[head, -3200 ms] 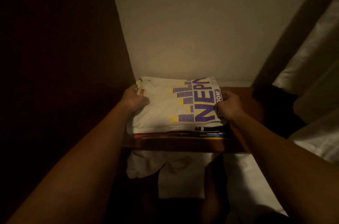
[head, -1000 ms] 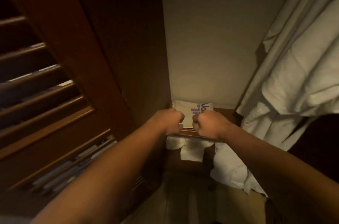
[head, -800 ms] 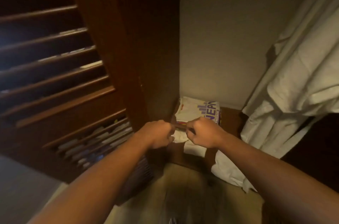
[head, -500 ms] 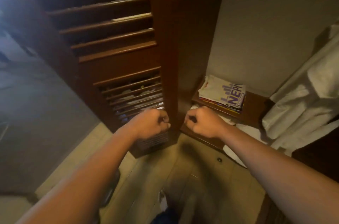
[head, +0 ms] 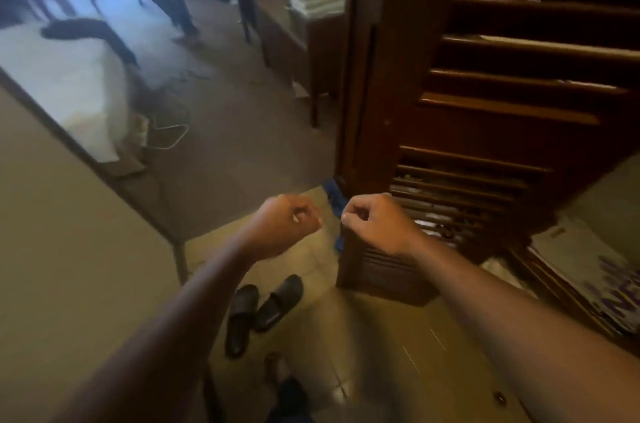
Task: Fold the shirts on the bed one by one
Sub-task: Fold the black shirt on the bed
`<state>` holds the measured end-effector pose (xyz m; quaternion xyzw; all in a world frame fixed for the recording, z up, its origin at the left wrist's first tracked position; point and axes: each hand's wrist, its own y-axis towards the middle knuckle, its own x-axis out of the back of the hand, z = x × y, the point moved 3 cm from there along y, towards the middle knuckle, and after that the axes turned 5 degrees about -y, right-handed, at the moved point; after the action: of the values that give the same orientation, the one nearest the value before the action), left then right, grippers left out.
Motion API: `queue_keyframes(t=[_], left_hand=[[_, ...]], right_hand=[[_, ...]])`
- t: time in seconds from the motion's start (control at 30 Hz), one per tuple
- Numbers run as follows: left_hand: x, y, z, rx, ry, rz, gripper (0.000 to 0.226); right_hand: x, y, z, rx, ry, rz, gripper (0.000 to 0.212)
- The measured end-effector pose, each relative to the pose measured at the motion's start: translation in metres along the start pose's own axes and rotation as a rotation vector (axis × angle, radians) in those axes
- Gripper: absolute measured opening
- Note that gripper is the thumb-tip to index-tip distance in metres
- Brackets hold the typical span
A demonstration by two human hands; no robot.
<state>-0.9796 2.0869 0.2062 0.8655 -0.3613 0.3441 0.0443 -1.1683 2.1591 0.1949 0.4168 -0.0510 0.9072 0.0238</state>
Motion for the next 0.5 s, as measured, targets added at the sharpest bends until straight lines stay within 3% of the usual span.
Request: queue_keyframes(t=[0.13,0.3,0.5], left_hand=[[0.064,0.021,0.063,0.081,0.048,-0.027,0.004],[0.136,0.047,0.138,0.282,-0.047,-0.007,0.011],[0.199,0.073,0.201,0.397,-0.110,-0.066,0.017]], right_hand=[[-0.043,0.091,0.042,0.032,0.012,0.101,0.018],[-0.084,0.194,0.086,0.015,-0.033,0.244,0.015],[-0.111,0.287,0.118,0.022,-0.048,0.321,0.016]])
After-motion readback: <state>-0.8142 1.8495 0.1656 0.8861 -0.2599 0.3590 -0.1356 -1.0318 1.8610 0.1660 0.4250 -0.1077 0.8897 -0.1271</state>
